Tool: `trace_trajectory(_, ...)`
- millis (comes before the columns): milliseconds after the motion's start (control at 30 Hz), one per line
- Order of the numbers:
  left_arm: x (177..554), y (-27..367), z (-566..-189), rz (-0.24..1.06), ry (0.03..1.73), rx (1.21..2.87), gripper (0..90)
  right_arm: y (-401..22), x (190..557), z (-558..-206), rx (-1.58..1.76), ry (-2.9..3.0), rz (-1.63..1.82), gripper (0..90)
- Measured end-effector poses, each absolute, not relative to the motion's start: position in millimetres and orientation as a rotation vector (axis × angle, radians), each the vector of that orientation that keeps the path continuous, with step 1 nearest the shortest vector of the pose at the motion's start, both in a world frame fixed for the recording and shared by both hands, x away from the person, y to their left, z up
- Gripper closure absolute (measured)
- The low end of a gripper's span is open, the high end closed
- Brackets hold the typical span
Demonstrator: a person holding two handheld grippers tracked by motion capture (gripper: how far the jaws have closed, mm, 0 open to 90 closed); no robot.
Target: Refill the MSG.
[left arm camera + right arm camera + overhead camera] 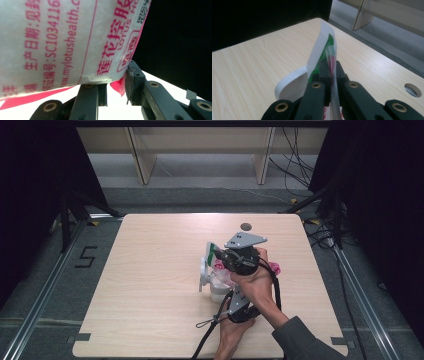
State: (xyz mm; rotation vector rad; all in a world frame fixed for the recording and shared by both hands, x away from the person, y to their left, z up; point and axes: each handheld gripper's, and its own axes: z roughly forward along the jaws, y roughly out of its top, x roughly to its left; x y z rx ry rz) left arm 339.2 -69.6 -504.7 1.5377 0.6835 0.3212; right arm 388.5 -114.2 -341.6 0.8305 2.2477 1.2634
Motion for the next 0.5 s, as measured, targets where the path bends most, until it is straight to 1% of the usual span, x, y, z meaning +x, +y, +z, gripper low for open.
trace_trajectory(500,339.0,-69.6,-503.8,0.323,0.673,1.539,73.5,-112.0,389.7,-341.8,0.825,2.252,1.254,89.7)
